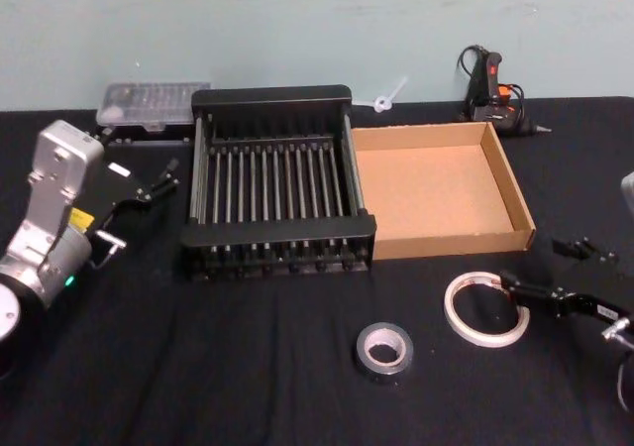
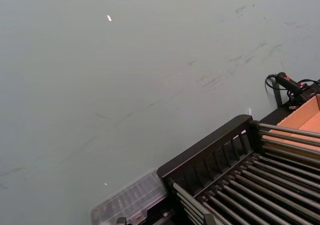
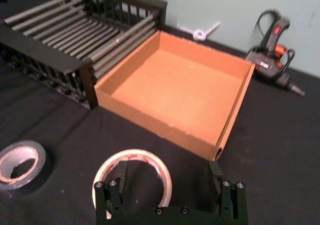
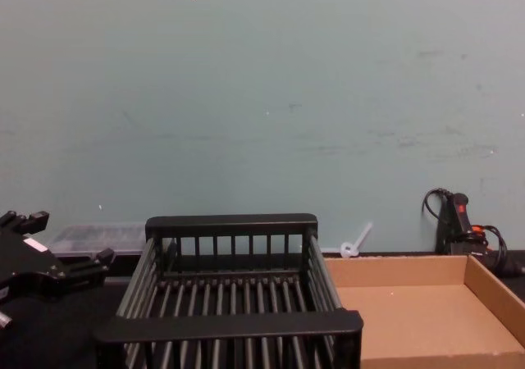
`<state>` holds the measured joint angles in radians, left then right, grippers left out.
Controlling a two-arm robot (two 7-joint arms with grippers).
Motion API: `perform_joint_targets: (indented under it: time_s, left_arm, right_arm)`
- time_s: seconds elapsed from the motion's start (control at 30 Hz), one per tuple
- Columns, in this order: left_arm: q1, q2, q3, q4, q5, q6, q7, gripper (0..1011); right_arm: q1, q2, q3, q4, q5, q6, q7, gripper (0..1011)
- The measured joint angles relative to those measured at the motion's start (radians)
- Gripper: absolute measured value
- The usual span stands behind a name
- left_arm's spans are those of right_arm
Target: Pick up the white tape and place it into the black box , Pick up the silver tape and place it into the brown box.
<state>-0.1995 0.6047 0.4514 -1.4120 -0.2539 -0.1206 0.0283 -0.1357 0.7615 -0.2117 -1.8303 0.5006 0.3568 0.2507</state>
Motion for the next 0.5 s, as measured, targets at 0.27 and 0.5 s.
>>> perform_joint_targets:
  time_s: [0.27, 0.5]
  left_arm:
    - [0.0, 0.0, 0.0, 0.0, 0.0, 0.0, 0.0, 1001]
    - [0.0, 0.0, 0.0, 0.0, 0.0, 0.0, 0.0, 1001]
  right_arm:
    - [0.024, -0.021, -0.015, 0.036, -0.015, 0.042, 0.021, 1002]
    - [0.036, -0.039, -0.02, 0.057, -0.033, 0.053, 0.034, 1003]
